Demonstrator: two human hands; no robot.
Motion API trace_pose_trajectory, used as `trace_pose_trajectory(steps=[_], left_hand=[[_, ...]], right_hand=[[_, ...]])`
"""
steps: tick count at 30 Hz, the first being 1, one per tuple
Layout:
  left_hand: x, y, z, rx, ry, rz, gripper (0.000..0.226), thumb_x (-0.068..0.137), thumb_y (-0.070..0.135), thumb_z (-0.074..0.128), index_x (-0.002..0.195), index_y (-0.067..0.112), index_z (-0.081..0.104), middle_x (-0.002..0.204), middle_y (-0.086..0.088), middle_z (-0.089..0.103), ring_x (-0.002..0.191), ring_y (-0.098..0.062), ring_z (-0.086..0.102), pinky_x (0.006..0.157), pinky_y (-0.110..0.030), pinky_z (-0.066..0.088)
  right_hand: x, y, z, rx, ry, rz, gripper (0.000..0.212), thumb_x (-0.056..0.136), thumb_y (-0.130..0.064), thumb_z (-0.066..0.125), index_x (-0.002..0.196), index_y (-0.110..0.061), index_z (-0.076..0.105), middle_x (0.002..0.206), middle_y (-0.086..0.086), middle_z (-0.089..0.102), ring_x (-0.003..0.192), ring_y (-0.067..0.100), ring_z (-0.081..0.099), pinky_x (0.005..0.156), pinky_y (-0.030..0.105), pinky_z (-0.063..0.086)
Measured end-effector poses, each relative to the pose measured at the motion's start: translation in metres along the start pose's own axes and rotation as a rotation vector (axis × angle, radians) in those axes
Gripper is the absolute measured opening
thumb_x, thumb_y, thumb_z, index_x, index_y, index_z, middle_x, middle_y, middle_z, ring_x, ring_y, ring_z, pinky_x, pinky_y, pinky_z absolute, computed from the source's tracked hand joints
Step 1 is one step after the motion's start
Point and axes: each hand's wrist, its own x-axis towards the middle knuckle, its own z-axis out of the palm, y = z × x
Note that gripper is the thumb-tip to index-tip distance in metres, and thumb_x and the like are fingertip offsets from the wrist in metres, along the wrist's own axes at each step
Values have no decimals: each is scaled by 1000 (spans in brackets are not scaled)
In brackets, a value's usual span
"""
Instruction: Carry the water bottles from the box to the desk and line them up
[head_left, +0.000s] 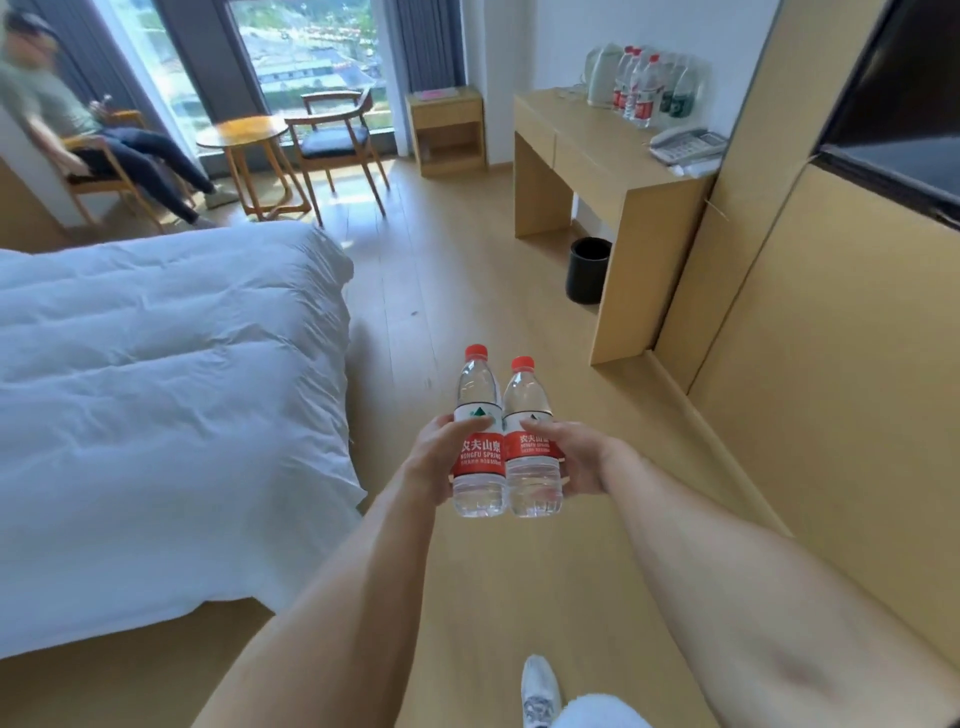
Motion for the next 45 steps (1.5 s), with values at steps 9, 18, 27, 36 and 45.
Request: trace_pose_trajectory(steps=[9,18,27,36,45], left_hand=[[112,90,18,13,2,14,51,88,14,75,133,7,53,122,-25,66,109,-42,68,93,-58,56],[253,160,16,39,-37,2,51,86,13,77,129,10,50,119,-24,66,105,-42,70,91,-61,56],[404,286,-1,65,-154,12,29,84,10,78,104,14,58,103,-21,71,87,-36,72,85,-56,59],[515,363,2,92,-189,31,31,85,10,76,110,11,58,110,-23,69,103,-44,70,92,-62,55],[652,429,14,114,-114,13,29,85,9,76,108,12,59,107,-22,70,97,-41,71,90,-60,56]], right_hand=[[95,-103,-29,43,7,-23,41,88,-47,71,115,-17,63,113,11,72,105,32,69,93,55,53],[199,-201,-53,33,67,-50,48,88,-47,71,122,-16,61,115,12,72,105,33,69,93,58,54],[307,-336,-56,110,161,-76,45,91,-46,67,124,-16,61,117,13,71,108,34,68,94,57,53],[399,-423,-76,153,184,-56,47,90,-46,68,126,-17,61,119,14,71,111,35,67,98,59,51],[528,-512,-119,123,137,-37,43,90,-46,69,121,-17,64,111,10,74,103,29,70,84,51,57]])
